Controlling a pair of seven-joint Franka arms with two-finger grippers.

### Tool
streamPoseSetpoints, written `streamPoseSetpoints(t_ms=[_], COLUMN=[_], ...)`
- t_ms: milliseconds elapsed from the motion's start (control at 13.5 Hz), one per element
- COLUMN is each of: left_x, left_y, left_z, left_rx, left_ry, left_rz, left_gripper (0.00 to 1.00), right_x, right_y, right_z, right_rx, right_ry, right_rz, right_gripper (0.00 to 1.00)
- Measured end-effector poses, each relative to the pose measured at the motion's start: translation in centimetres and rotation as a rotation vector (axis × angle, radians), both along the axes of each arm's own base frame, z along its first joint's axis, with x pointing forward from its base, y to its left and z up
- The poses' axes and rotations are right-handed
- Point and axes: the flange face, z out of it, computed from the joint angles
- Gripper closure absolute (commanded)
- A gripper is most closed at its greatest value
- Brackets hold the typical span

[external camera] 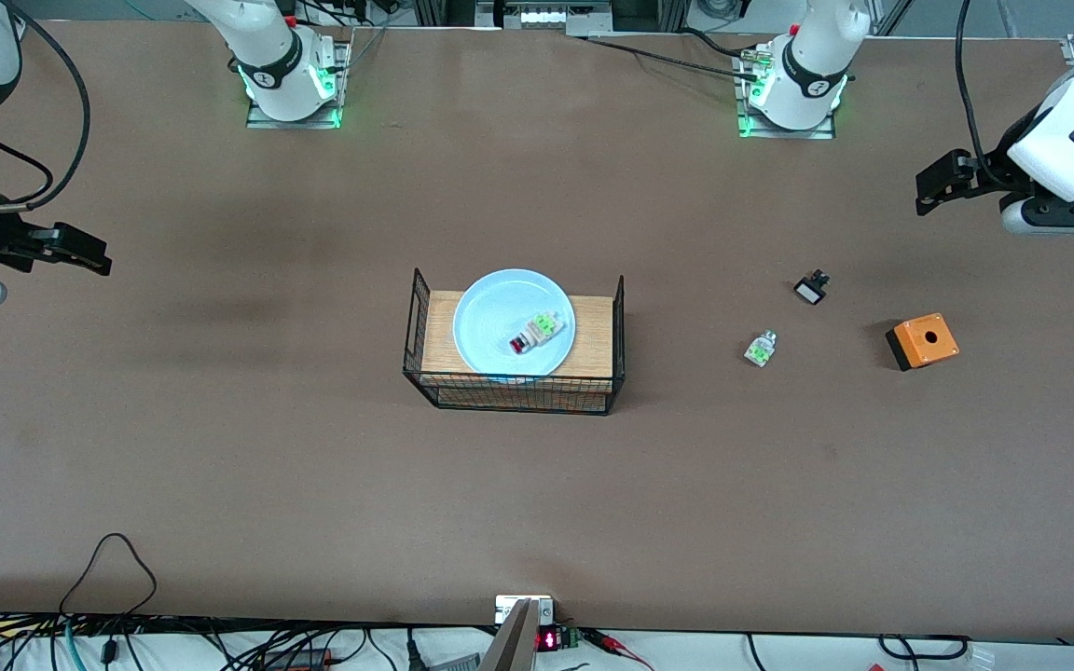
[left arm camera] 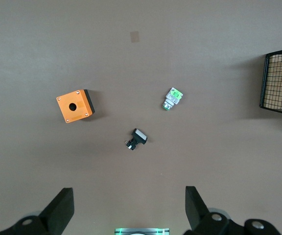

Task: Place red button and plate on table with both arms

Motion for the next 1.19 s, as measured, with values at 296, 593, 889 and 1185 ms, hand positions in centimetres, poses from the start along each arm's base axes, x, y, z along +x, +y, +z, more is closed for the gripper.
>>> streamPoseSetpoints(t_ms=[296, 593, 889, 1185], left_x=[0.1, -0.1, -1.4, -1.3], left_y=[0.0, -1.1, -10.5, -22.7], left_z=[0.3, 0.6, -0.2, -1.8], left_rx=[-0.001, -0.02, -0.119, -0.175], left_ry=[-0.007, -0.002, 0.035, -0.014], left_rz=[0.0, -0.016, -0.128, -0.278], left_gripper=[0.0, 0.0, 0.0, 0.0], right_x=[0.0, 0.0, 0.0, 0.0], right_y=[0.0, 0.0, 0.0, 0.1], right_z=[0.0, 0.0, 0.0, 0.0], right_rx=[0.0, 0.0, 0.0, 0.0], right_ry=[0.0, 0.0, 0.001, 0.001], right_rz=[0.0, 0.0, 0.001, 0.002], right_gripper=[0.0, 0.0, 0.0, 0.0])
